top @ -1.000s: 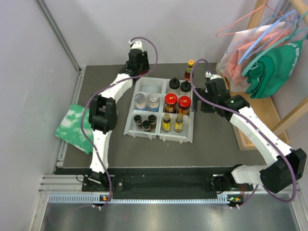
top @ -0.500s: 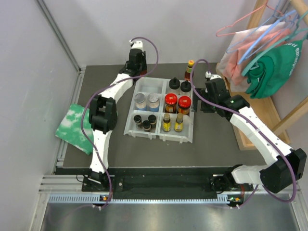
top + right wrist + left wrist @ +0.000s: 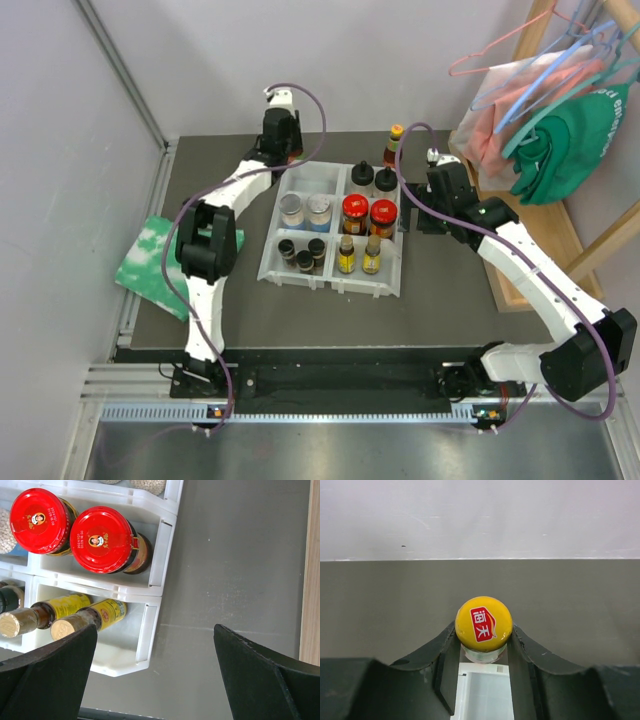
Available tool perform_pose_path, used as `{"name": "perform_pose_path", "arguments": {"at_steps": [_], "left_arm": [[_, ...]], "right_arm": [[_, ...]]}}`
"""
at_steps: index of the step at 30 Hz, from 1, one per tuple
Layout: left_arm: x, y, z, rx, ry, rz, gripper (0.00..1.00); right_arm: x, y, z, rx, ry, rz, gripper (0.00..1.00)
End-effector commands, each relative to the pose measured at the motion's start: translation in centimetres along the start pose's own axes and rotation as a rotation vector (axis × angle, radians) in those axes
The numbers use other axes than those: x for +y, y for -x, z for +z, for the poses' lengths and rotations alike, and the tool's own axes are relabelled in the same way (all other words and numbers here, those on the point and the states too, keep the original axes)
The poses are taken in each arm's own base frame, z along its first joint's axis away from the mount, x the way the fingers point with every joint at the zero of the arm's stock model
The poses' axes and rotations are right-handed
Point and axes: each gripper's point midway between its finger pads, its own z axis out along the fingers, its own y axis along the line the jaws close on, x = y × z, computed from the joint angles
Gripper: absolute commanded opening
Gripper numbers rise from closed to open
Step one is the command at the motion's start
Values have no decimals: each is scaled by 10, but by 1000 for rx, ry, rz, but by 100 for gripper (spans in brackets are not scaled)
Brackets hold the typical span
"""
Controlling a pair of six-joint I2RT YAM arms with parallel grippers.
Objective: Organize the condiment bottles
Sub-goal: Pick up the bottle from the corner of the board.
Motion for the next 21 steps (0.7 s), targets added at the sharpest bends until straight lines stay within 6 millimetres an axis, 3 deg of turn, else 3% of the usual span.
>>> {"name": "perform_pose_path", "arguments": {"at_steps": [1, 10, 15, 21], "left_arm": [[-6, 159, -67, -420, -68, -128, 0], [-5, 196, -106, -479, -86, -146, 0], [-17, 195, -128, -456, -153, -88, 0], [-18, 185, -146, -431, -176, -72, 0]], "right_arm": [[3, 13, -9, -53, 10, -3, 99], [3, 11, -9, -50, 12, 1, 99], [5, 11, -8, -53, 22, 6, 99], [7, 12, -9, -54, 36, 7, 99]]}}
